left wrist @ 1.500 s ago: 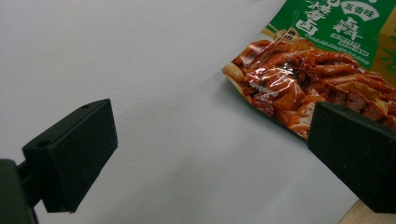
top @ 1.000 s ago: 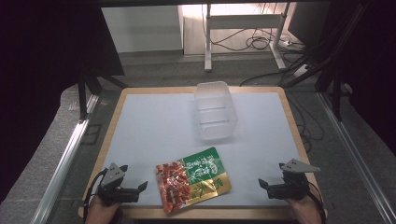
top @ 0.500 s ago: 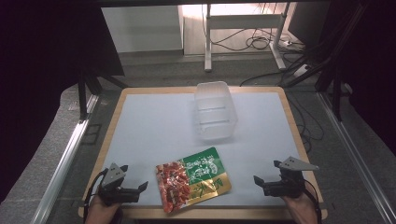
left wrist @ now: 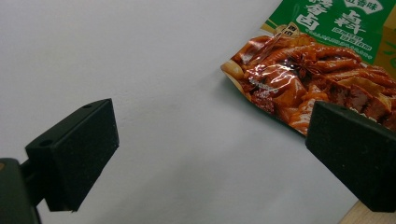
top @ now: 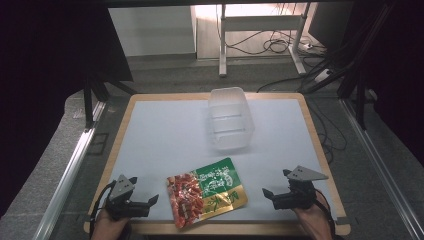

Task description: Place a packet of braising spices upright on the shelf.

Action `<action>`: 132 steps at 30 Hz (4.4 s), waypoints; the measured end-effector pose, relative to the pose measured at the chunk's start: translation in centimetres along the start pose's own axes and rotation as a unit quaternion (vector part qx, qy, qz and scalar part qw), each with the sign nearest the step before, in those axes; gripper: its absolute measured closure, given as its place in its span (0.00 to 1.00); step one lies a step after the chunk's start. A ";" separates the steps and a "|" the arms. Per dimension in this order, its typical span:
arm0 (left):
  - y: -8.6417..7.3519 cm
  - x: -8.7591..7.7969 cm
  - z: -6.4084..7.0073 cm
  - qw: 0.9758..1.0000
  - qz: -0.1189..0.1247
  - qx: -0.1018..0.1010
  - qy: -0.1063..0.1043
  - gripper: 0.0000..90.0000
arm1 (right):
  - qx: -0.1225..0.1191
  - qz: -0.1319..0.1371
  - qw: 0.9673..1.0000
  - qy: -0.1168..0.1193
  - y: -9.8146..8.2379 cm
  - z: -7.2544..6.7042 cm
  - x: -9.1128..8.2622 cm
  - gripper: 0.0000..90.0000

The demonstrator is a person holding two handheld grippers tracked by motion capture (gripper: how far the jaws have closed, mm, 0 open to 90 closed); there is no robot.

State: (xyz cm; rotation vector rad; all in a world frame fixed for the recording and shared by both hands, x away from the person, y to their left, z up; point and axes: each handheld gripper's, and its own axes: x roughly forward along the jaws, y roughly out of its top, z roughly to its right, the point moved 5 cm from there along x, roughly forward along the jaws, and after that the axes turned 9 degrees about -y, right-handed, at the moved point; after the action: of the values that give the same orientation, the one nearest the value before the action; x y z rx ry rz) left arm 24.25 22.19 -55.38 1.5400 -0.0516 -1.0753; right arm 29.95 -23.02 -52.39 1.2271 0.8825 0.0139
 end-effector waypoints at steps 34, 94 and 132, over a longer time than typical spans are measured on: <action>0.0 0.1 0.0 1.000 -0.002 0.003 0.000 0.03 | -0.059 -0.036 0.994 0.083 2.0 -5.3 5.2 0.02; 0.0 0.1 0.0 1.000 -0.002 0.002 -0.002 0.03 | -0.115 -0.074 0.984 0.115 5.0 -9.1 8.7 0.98; 0.0 0.0 0.0 1.000 0.002 0.003 0.001 0.02 | -0.098 -0.016 0.977 0.189 13.6 -11.3 4.9 0.99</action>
State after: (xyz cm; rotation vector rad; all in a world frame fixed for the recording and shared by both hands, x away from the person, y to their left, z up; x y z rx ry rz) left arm 24.26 22.15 -55.38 1.5457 -0.0559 -1.0707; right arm 32.55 -6.58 -44.82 1.0402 1.2020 0.3106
